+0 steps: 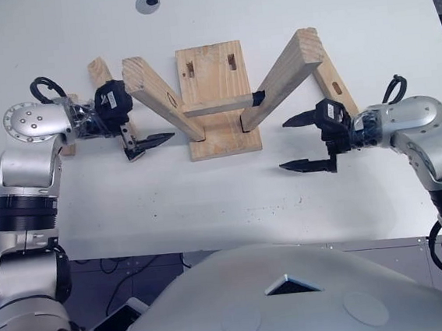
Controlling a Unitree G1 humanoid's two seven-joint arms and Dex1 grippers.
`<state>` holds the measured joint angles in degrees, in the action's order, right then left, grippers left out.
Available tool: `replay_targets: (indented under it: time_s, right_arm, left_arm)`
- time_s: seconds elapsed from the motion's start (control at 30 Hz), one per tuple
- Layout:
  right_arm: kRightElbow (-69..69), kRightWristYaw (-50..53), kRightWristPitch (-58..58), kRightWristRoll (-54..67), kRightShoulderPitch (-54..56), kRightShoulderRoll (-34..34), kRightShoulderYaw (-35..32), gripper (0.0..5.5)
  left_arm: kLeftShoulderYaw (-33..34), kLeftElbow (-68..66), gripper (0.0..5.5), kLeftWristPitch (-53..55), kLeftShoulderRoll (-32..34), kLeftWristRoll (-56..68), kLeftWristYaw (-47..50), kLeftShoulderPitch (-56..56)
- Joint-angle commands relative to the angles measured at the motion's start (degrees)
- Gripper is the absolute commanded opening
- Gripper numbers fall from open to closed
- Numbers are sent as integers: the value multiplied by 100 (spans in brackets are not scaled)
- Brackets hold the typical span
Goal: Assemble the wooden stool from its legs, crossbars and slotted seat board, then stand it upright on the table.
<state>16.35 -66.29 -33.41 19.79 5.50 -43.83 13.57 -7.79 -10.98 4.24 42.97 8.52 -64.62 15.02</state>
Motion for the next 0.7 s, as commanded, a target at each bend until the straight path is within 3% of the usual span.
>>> replay_targets:
  time_s: [0.03,0.37,0.7]
  right_arm:
    - [378,-168,-478,579,38,-80,-204,495]
    - [483,-63,-994,1595,583,313,-502,495]
    - [-606,520,335,202,1112,591,-90,495]
  left_arm:
    - [-19,-265,523,-71,-256,-208,373,258]
    - [-124,83,523,-276,-860,-193,755,52]
    - [-590,758,523,62,-1304,18,666,-248]
